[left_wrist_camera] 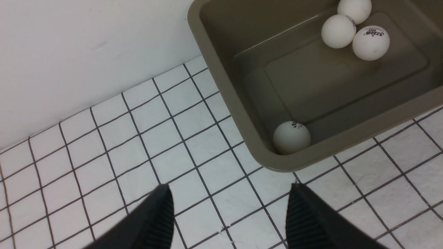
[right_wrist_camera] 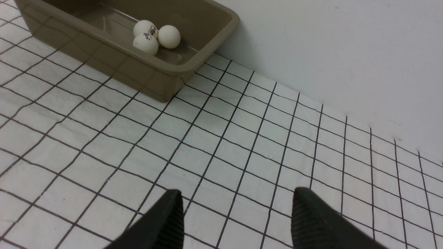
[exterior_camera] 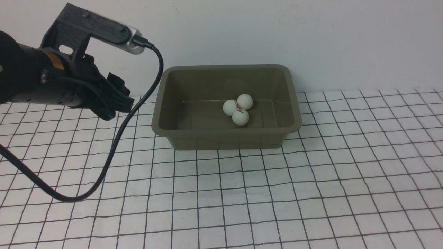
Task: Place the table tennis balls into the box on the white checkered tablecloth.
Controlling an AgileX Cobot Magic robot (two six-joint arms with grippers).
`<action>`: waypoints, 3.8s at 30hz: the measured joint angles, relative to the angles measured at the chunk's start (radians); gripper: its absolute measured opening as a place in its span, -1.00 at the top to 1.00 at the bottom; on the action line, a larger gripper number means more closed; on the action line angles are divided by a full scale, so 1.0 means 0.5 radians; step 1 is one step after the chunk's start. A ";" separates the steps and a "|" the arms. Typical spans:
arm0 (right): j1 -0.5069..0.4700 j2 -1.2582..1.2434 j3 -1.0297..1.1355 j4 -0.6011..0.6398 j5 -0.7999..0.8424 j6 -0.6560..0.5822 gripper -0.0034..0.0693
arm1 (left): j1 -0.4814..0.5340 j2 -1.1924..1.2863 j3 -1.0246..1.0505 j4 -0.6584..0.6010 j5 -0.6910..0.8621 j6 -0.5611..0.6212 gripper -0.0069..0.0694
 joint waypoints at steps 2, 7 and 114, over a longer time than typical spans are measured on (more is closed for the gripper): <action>0.000 0.000 0.008 0.000 0.008 0.000 -0.17 | 0.000 0.000 0.000 0.000 0.000 0.000 -0.22; 0.000 -0.025 0.010 0.000 -0.064 0.000 -0.17 | 0.000 0.000 0.000 0.000 0.004 0.000 -0.22; -0.792 -0.791 0.864 0.524 -0.383 0.006 -0.17 | 0.000 -0.002 0.000 -0.290 0.073 0.002 -0.22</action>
